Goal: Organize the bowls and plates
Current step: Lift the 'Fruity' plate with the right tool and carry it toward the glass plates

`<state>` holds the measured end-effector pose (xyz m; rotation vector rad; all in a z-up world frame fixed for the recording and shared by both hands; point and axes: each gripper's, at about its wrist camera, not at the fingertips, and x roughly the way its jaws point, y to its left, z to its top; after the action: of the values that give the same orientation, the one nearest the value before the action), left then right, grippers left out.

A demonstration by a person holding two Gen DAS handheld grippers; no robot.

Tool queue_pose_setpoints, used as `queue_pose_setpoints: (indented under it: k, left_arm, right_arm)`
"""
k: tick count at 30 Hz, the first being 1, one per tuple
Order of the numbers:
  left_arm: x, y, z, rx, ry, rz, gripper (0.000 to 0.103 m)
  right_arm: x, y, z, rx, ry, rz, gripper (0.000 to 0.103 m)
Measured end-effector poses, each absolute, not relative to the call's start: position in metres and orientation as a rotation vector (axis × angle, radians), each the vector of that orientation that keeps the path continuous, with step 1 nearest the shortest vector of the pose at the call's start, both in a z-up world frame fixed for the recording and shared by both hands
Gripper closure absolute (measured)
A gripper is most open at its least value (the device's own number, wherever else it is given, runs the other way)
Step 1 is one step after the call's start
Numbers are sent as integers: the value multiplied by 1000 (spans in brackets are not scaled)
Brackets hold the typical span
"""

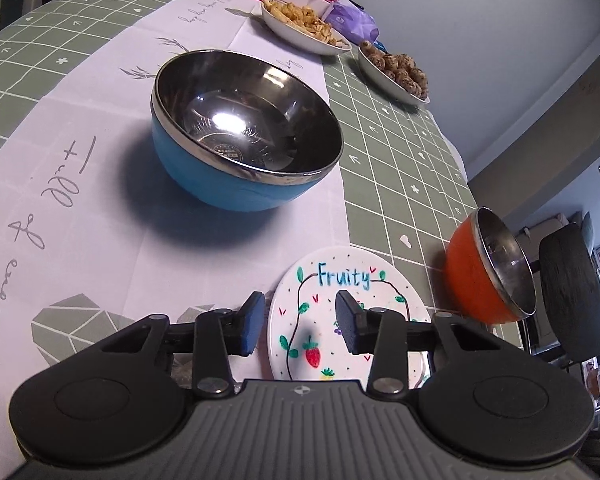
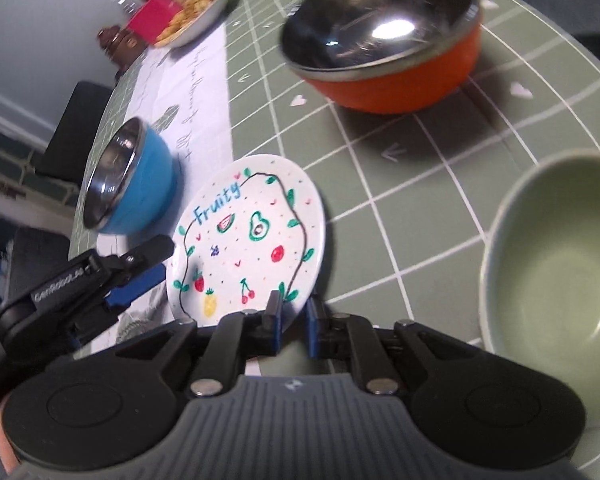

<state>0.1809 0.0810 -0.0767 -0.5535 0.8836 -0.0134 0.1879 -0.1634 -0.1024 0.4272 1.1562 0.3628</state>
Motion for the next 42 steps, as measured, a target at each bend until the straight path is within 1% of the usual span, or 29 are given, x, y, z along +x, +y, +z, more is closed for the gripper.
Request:
queue_pose_setpoints:
  k: [2,4,8,10,14,17,22,23,24,25,30,31,33,35,38,40,42]
  left_arm:
    - [181,82,-78,-558,883,-9,57]
    - [181,84,-79,-561,882,0,57]
    - [181,86,-81,-577,894,1,57]
    - [181,86,-81,-574,897,0,57]
    - [182,83,-81,-560,899,-5,57]
    - [181,81,-81,-543,903,-8,63]
    - [181,79,-82,-529,903,-7,65]
    - [181,78,-83,-524,903,-7,65]
    - [181,78,-83,-518,902,-5,65]
    - [181,78,-83,-515,900,-4,65]
    - [181,70,-82,-455,898,-4,65]
    - [180,68,-82,-440,902,-7,67]
    - [178,65,-82,-426,900,6,75]
    - [176,65,-82,-418,890,7,80]
    - [174,66,-83,-424,878,7,80]
    - [173,66,-83,-430,873,9,80]
    - [171,66,-83,-442,871,13,80]
  right_arm:
    - [189,-156,-100,365,1138,368,84]
    - [189,-153,-98,334,1112,372,75]
    - [204,-148,-98,319,1085,355,72]
    - [212,-153,-97,331,1069,349,69]
    - [221,-155,-94,299,1032,325,68]
    - [224,-159,-96,304,1037,321,68]
    - [225,-161,-98,302,1034,336,71]
    - [225,-160,-99,306,1037,345,73]
    - [225,-160,-100,316,1044,354,78]
    - [225,-160,-100,330,1050,359,80]
    - [225,-163,-102,355,1051,358,81]
    - [225,-164,-102,360,1052,360,81]
    - [224,-164,-102,364,1051,361,81]
    - [224,-164,-102,365,1048,360,80]
    - [223,-163,-102,361,1042,356,81]
    - [222,-164,-103,357,1030,344,88]
    - [222,-163,-103,346,1020,335,91]
